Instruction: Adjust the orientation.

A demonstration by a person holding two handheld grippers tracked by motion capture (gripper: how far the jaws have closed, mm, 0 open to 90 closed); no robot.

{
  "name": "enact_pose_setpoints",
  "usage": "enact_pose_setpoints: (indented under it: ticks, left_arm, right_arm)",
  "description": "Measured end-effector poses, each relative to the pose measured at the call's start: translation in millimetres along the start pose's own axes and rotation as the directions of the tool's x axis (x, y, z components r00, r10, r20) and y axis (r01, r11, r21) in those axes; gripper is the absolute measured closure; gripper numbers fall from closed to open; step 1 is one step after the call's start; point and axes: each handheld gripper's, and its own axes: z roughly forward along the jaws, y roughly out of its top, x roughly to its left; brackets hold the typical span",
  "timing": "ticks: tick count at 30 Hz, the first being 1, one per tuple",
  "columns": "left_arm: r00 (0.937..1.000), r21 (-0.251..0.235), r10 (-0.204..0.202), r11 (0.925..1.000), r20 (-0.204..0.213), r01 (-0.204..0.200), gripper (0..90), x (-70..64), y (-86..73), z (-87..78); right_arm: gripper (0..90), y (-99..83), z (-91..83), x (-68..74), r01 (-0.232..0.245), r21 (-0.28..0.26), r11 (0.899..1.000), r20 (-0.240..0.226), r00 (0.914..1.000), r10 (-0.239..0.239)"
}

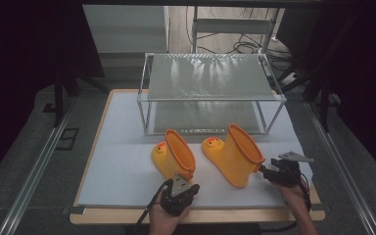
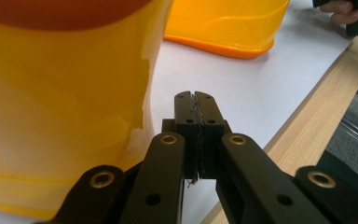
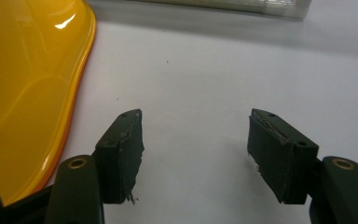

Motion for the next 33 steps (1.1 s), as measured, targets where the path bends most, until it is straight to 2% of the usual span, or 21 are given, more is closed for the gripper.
enact_pose_setpoints:
  ticks: [4, 6, 19, 27, 33]
  left_arm:
    - [0.9998, -0.013, -0.007, 0.9999, -0.016, 0.007, 89.8, 2.0, 0.0, -0.9]
    - [0.9997, -0.017, -0.021, 0.9996, -0.011, 0.020, 89.9, 6.0, -0.4, -3.5]
    - [0.9992, -0.016, -0.041, 0.9990, 0.002, 0.041, 90.0, 13.7, -5.0, -12.8]
    - [0.9986, -0.005, -0.048, 0.9989, -0.022, 0.048, 90.0, 26.4, -13.2, -30.5]
    - [0.9954, -0.006, -0.084, 0.9964, -0.045, 0.084, 89.9, 42.7, -22.7, -48.1]
  right_arm:
    - [35.8, -0.3, -0.1, 0.5, 0.000, 0.004, 1.000, 0.002, 1.0000, 0.000]
    - [35.9, -0.5, -0.3, 0.3, -0.003, 0.006, 1.000, 0.005, 1.0000, 0.003]
    - [36.4, -1.2, -1.1, -1.4, -0.014, 0.006, 1.000, 0.009, 0.9999, 0.013]
    - [36.6, -1.5, -2.3, -2.8, -0.024, 0.006, 1.000, 0.009, 0.9997, 0.024]
    - [36.8, -1.4, -2.1, -3.1, -0.025, 0.009, 1.000, 0.008, 0.9997, 0.025]
